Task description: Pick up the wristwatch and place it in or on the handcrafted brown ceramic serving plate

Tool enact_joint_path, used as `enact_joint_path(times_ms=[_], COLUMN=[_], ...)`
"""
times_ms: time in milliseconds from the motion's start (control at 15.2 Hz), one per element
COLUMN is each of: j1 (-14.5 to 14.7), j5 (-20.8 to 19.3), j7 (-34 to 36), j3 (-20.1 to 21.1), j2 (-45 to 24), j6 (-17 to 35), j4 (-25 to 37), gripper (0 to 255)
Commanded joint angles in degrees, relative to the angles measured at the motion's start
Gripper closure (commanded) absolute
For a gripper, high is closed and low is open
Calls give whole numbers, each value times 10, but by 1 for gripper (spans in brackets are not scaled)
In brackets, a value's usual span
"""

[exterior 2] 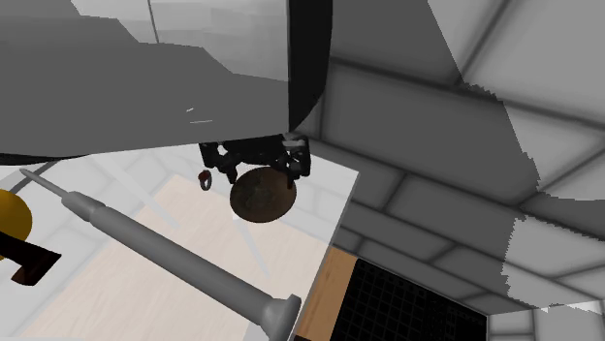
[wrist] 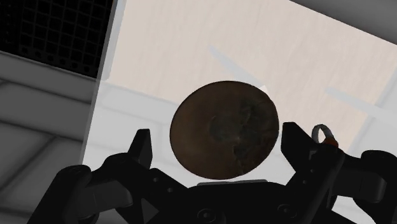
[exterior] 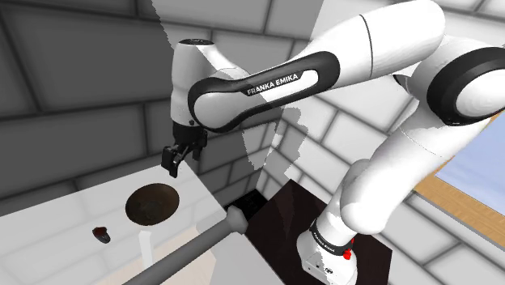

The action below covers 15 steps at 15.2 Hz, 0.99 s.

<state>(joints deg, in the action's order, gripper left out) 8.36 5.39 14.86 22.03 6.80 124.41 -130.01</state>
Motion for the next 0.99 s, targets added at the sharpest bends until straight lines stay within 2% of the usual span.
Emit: enact_joint_path(times_ms=[0,396,924], j1=[7,40,120], j5=[-19,-99,-195], j7=[28,108,189], j3=[15,36,19], j2=[-41,-173,-350], j6=[15,48,48], j4=[24,108,263], gripper=[0,0,0])
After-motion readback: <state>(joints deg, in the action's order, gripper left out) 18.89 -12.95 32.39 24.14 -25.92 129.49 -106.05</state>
